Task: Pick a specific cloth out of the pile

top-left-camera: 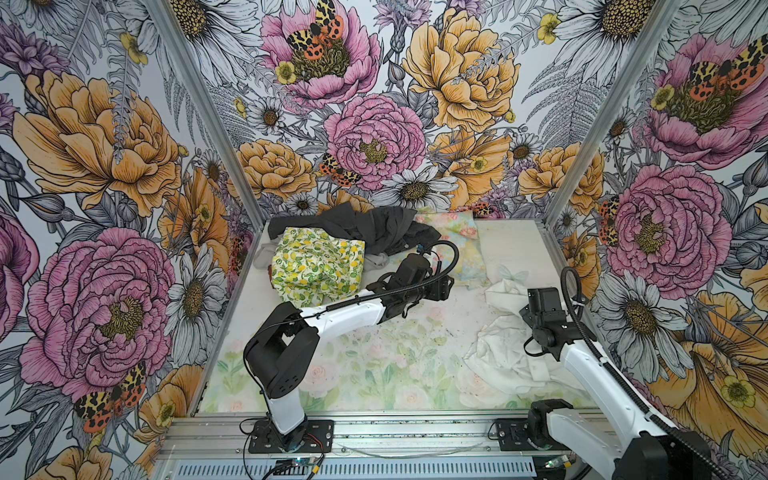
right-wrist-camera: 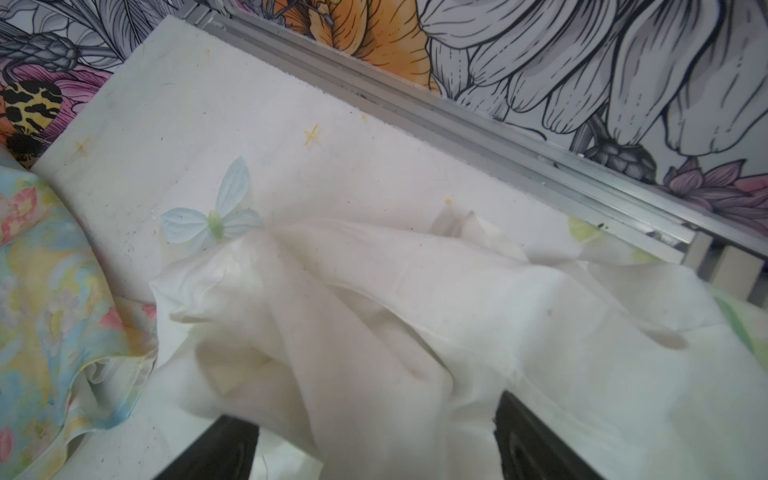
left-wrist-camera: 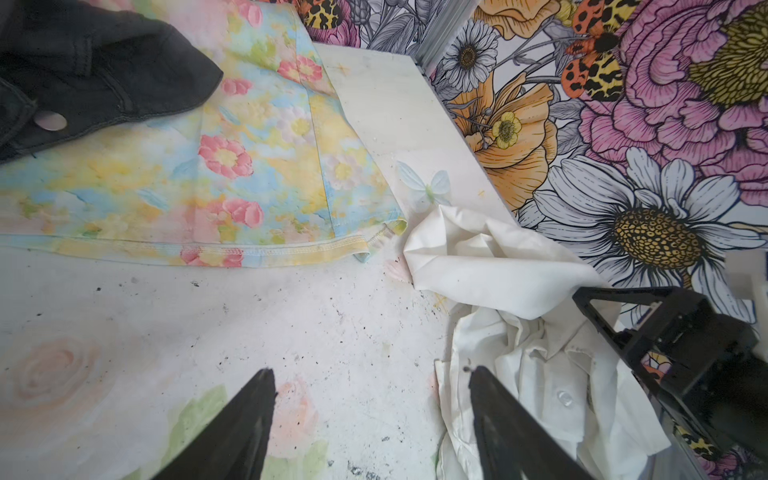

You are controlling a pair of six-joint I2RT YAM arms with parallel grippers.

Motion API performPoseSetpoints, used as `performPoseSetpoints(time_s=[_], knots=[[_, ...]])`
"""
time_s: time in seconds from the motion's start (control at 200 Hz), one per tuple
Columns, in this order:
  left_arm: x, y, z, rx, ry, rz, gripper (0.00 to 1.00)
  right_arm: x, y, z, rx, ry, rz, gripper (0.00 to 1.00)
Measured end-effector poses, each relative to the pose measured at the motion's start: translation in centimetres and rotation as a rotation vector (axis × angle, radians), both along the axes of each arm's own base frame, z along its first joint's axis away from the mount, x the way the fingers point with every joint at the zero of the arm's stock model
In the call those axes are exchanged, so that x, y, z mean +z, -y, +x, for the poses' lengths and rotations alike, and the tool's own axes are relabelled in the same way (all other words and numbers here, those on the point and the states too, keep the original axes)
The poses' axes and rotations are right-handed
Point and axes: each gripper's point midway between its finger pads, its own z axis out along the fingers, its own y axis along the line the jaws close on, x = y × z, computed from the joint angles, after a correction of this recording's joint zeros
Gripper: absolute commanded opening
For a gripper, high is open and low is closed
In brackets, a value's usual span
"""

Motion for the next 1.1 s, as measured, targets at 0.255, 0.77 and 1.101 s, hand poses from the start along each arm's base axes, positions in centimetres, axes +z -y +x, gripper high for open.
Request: performPoseSetpoints(time_s=[0.255, 0.77, 1.101], knots=[[0.2, -1.2, -0.7, 0.011, 0.007, 0.000, 0.76, 6.1, 0.9, 0.4, 0.046, 0.062, -0.106, 0.87], [-2.3, -4.1, -0.7, 0.063, -0.026, 0.051, 0.76, 2.2, -7.7, 11.5, 0.786, -0.355, -0.197, 0.84], [-3.2, -6.8, -0.4, 0.120, -0.039, 0.067, 0.76, -5.0, -9.4, 10.8, 0.985, -0.637, -0.219, 0.15]])
